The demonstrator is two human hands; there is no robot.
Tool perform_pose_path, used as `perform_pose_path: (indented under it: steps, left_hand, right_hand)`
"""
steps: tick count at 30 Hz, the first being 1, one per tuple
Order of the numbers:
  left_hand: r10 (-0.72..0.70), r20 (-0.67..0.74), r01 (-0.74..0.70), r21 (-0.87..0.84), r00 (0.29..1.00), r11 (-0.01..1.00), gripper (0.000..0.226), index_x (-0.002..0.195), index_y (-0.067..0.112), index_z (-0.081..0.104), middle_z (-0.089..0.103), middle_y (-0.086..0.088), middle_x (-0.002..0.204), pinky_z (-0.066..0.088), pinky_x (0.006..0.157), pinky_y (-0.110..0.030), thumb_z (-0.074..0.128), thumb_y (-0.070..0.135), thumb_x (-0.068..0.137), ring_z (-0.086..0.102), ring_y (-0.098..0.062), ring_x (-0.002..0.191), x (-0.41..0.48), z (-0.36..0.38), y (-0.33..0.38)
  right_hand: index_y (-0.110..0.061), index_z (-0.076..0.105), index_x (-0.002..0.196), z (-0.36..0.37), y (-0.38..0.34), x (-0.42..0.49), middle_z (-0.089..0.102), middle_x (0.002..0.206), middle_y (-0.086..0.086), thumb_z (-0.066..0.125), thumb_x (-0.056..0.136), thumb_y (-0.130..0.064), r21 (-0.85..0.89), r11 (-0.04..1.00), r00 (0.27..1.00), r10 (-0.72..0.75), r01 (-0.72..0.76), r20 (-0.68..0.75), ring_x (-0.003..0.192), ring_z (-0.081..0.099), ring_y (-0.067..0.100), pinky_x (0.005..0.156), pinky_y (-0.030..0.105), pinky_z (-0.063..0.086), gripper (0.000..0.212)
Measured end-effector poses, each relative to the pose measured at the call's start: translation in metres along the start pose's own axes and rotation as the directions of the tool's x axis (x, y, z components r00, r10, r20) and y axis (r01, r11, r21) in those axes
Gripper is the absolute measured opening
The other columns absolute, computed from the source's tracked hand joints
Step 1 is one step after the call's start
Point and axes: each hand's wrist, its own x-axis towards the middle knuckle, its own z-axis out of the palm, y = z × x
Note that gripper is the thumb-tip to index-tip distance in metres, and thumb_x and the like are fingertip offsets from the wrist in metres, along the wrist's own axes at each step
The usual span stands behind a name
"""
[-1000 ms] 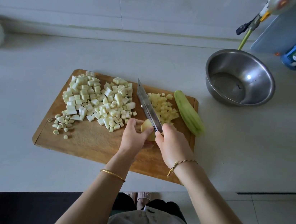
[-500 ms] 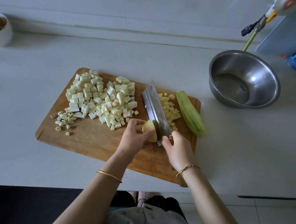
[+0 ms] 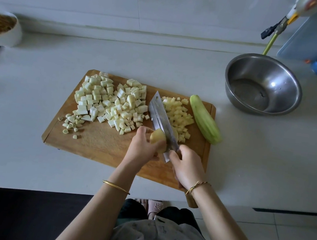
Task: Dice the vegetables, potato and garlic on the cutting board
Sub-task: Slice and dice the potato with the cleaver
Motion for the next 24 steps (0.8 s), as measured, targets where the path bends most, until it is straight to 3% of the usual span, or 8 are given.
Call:
perform_pose_path:
  steps: [3, 7, 16, 24]
  left_hand:
    - [0.006, -0.022, -0.006, -0.031, 1.000, 1.000, 0.044, 0.119, 0.012, 0.044, 0.059, -0.010, 0.107, 0.055, 0.053, -0.024, 0.070, 0.021, 0.085, 0.065, -0.020, 0.077, 0.001, 0.003, -0.002]
    - [-0.014, -0.051, 0.009, -0.104, 0.999, 0.995, 0.044, 0.122, 0.014, 0.044, 0.059, -0.011, 0.111, 0.055, 0.054, -0.024, 0.069, 0.020, 0.086, 0.066, -0.020, 0.078, 0.001, 0.006, -0.005]
    - [0.002, -0.117, -0.025, -0.200, 0.993, 0.980, 0.032, 0.114, 0.018, 0.045, 0.057, -0.011, 0.114, 0.057, 0.060, -0.026, 0.065, 0.018, 0.089, 0.064, -0.024, 0.097, 0.004, 0.007, -0.007]
    - [-0.015, -0.099, -0.005, -0.197, 0.995, 0.980, 0.034, 0.114, 0.016, 0.046, 0.057, -0.012, 0.108, 0.060, 0.069, -0.038, 0.067, 0.021, 0.088, 0.066, -0.027, 0.093, 0.008, 0.004, -0.008]
  right_hand:
    - [-0.011, 0.034, 0.066, -0.009, -0.003, -0.003, 0.042, 0.056, 0.003, 0.050, 0.094, -0.023, -0.021, 1.000, 0.999, -0.009, 0.009, -0.033, 0.048, 0.038, 0.019, 0.047, 0.032, 0.029, 0.035]
    - [-0.009, 0.037, 0.072, -0.020, -0.007, -0.005, 0.045, 0.058, 0.008, 0.045, 0.096, -0.024, 0.055, 0.998, 0.999, -0.002, 0.004, -0.043, 0.037, 0.038, 0.019, 0.035, 0.026, 0.035, 0.030]
    - [-0.016, 0.030, 0.068, -0.026, -0.022, -0.014, 0.044, 0.058, 0.008, 0.043, 0.097, -0.024, 0.108, 0.992, 0.994, -0.055, 0.065, -0.095, 0.034, 0.033, 0.017, 0.033, 0.023, 0.035, 0.033]
    - [-0.013, 0.032, 0.072, -0.026, -0.029, -0.022, 0.045, 0.061, 0.010, 0.042, 0.098, -0.028, -0.020, 0.998, 0.994, -0.069, 0.068, -0.089, 0.046, 0.036, 0.021, 0.047, 0.041, 0.046, 0.031]
